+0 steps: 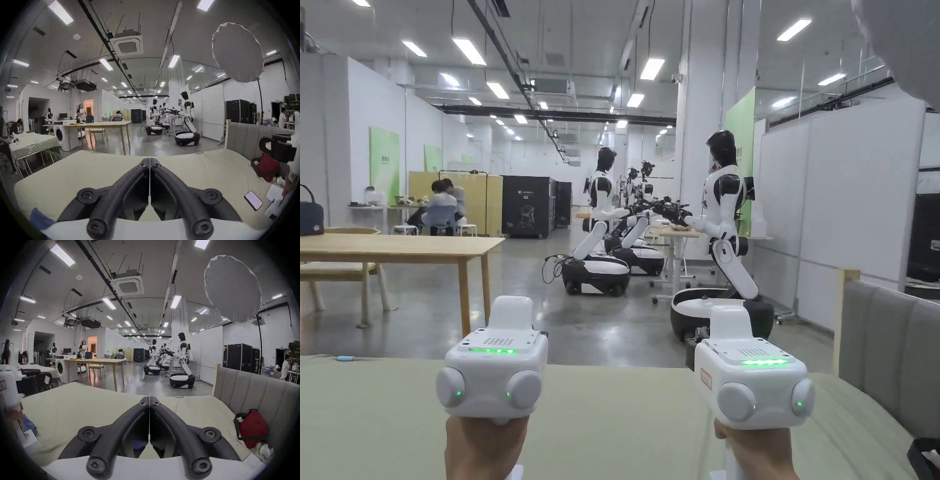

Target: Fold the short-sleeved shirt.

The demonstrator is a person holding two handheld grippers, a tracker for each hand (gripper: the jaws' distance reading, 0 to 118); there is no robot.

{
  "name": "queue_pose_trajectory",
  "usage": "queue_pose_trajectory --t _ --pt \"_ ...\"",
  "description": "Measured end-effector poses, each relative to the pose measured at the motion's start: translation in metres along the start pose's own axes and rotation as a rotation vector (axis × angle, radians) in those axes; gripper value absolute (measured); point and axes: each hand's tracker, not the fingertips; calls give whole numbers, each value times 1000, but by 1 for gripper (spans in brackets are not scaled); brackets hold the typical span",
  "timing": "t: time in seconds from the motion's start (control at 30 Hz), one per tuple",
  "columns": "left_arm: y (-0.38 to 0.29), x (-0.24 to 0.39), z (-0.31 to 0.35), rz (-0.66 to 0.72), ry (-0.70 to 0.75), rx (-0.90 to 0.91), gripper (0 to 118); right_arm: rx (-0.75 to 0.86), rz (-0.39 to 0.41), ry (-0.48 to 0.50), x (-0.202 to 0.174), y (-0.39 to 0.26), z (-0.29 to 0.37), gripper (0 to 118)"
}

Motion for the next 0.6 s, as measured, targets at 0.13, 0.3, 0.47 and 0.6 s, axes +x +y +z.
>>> queue_pose_trajectory --t 0.13,0.3,0.47,0.6 --pt "0 -2 2 7 -8 -14 0 2 9 6 -6 0 4 1" --pt "-4 -5 4 1 3 -14 98 17 4 17 -6 2 8 65" --pt "-7 -5 8 -16 30 -28 118 41 -2 22 -6 4 10 118" --pt "-6 -3 11 -64 40 -30 118 -25 45 -7 -12 10 7 118"
